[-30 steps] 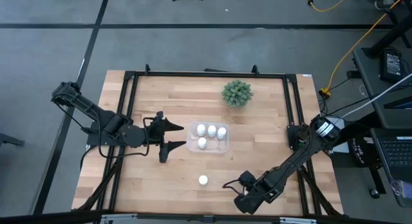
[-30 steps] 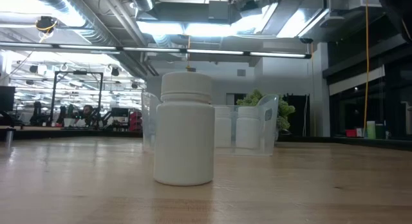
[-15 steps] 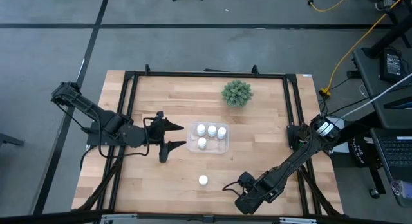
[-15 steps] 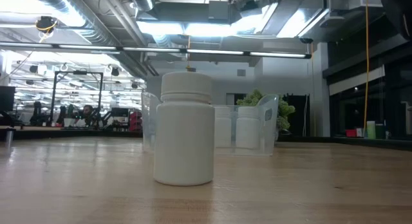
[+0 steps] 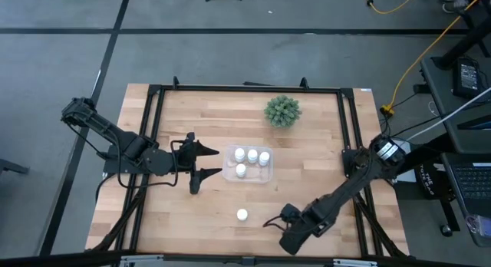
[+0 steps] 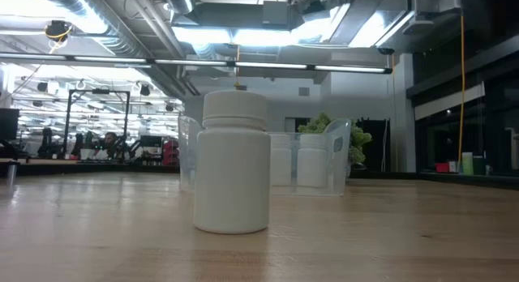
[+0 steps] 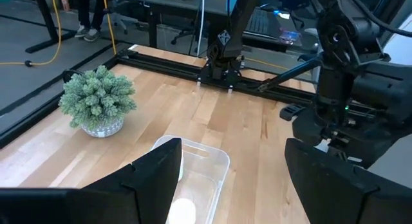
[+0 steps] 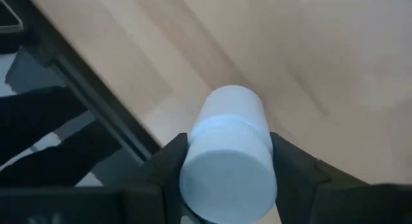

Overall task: Pick and place pill bottles into a basket
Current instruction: Put the white pill bottle into the transparent bin

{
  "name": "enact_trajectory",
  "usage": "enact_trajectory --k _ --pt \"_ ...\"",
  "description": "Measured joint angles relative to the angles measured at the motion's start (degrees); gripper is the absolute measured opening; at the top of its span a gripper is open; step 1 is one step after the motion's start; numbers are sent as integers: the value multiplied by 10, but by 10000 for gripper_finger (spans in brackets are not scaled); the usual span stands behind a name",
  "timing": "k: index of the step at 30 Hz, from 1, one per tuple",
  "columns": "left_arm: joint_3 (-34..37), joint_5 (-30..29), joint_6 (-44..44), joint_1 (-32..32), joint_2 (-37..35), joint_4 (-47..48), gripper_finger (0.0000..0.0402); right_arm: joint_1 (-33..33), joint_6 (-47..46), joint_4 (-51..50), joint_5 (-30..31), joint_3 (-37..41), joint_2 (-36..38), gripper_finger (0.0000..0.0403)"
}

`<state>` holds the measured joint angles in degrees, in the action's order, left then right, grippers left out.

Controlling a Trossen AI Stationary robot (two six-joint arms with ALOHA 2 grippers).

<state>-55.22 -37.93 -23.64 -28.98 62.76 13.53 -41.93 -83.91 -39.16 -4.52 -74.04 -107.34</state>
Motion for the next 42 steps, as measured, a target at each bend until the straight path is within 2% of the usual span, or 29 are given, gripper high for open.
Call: enact_trajectory --k 6,15,20,31,36,42 --pt "0 0 0 0 0 0 269 58 106 -33 -12 -33 15 167" --pt "0 1 5 0 0 0 269 152 306 -216 50 -219 15 167" --pt "0 1 20 0 0 0 269 210 396 -256 82 -288 16 167" --pt "0 -14 55 3 -13 -20 269 321 506 -257 78 -289 -18 167" --pt "0 -17 101 3 -39 -59 269 331 530 -258 62 -288 -61 167" --pt "0 -28 116 3 -72 -62 269 327 544 -257 58 -288 -96 167"
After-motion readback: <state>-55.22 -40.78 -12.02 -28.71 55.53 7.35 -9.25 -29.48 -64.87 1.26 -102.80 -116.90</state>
